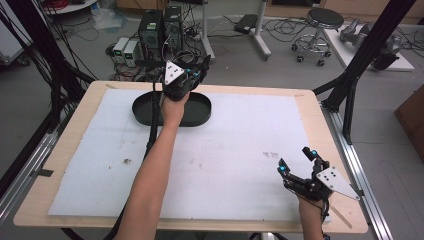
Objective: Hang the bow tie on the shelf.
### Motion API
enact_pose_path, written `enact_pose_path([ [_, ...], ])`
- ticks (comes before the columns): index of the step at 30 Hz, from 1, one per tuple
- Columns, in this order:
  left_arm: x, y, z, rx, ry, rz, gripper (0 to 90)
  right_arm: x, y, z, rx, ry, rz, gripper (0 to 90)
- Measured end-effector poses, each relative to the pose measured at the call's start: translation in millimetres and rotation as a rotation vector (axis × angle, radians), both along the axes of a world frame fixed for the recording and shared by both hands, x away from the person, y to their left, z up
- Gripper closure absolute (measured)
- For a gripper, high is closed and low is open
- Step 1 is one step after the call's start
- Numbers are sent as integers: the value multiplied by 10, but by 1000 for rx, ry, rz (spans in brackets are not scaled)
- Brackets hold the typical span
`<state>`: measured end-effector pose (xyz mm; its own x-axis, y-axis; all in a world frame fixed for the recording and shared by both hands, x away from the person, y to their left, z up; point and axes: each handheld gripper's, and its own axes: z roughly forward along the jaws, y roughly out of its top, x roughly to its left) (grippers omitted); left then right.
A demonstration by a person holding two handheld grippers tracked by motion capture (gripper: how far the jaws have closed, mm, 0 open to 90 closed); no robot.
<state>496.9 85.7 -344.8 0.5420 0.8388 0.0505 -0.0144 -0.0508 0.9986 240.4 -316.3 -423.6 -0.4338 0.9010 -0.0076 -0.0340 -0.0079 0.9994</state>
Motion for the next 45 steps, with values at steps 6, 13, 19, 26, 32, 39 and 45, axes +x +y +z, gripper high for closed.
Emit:
enact_pose_path([
  [6,-3,-9,-17,-13,7,42,778,-4,-3,2,3,1,0,108],
  [13,-45,7,-4,-63,-2,59,450,-6,5,3,6,2,2,109],
  [19,-164,47,72,-106,-26,38,318,-9,12,11,7,-3,4,109],
  [26,-299,139,193,-92,-50,92,234,-18,23,21,14,-1,12,108],
  [32,-477,279,297,-116,-69,99,209,-33,40,46,26,-10,18,108],
  [39,-734,465,354,-106,-84,123,191,-49,50,54,40,-10,19,108],
  [45,-1008,672,312,-108,-102,132,190,-50,41,56,40,-14,15,108],
])
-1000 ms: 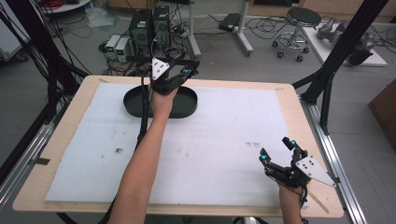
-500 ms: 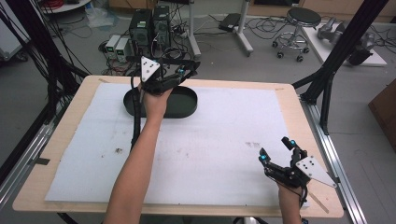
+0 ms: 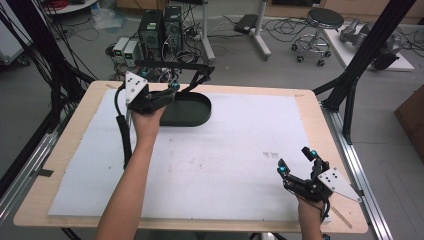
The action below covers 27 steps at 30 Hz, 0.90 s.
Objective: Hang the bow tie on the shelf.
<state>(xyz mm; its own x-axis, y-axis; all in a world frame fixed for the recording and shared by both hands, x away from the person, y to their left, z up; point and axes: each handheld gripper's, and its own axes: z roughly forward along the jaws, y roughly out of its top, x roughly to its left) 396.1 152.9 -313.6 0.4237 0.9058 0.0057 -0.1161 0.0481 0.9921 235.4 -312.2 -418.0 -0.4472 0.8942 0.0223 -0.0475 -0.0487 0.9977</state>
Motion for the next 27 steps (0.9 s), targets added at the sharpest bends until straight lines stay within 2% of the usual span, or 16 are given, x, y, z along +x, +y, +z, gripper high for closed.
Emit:
enact_pose_path([
  [8,-419,398,-122,24,-12,26,190,2,13,-5,-15,3,-8,108],
  [12,-666,627,-228,41,9,39,181,-8,7,-5,-19,1,-28,108],
  [19,-1162,1046,-441,27,11,107,180,-12,-10,-9,-27,-7,-36,109],
  [21,-1280,1160,-513,24,26,124,180,-13,-21,-10,-26,-7,-39,108],
  [27,-1519,1381,-730,13,52,173,180,-32,-42,-9,-15,-3,-57,108],
])
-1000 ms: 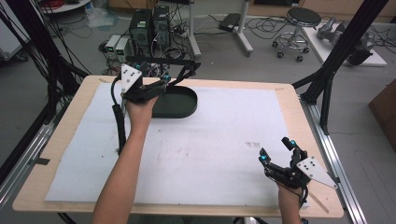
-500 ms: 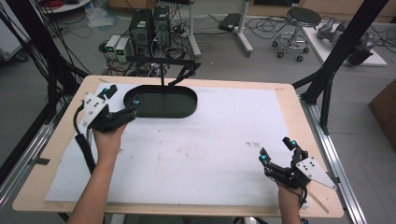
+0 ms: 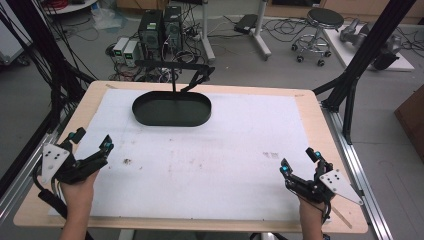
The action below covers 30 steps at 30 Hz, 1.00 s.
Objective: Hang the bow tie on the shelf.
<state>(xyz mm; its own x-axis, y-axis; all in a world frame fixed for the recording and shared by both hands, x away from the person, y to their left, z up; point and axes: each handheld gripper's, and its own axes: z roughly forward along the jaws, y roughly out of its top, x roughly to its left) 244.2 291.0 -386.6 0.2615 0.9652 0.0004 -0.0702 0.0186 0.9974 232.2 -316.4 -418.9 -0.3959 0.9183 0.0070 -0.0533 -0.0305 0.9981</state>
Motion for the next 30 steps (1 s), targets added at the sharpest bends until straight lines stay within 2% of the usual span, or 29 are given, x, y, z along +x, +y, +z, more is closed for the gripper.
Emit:
enact_pose_path([
  [3,-27,44,-109,12,19,7,180,-3,0,-9,3,4,-8,108],
  [6,-28,82,-220,1,38,10,180,-3,2,-21,-5,7,-8,108],
  [8,-18,93,-249,8,53,9,180,-2,-6,-37,-9,12,-12,108],
  [11,-35,89,-284,-2,41,-3,180,-6,-7,-42,-12,7,-12,109],
  [14,-33,64,-333,16,51,-10,180,4,-6,-55,-32,9,-12,109],
  [19,-31,41,-355,20,58,-18,179,-10,-3,-43,-20,14,-17,108],
  [21,-43,42,-345,14,52,-17,180,-14,-9,-30,-12,7,-12,108],
  [24,-53,57,-342,-16,44,-20,180,-28,-10,-20,-1,13,-19,108],
  [30,-64,97,-340,-51,40,-13,179,-31,-17,-24,-4,13,-26,108],
])
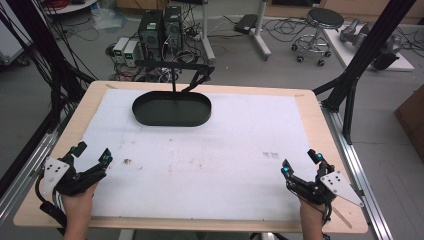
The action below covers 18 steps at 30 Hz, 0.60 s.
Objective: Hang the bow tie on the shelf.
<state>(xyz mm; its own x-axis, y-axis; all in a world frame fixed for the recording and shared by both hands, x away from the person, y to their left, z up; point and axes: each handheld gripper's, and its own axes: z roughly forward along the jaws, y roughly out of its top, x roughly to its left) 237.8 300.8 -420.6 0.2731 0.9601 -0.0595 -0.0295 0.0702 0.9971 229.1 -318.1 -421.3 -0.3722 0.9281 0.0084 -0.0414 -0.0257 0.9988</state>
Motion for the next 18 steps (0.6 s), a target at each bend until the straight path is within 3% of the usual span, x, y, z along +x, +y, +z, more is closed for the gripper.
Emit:
enact_pose_path([
  [18,13,29,-22,-10,15,4,180,-20,-11,-7,-1,1,-5,108],
])
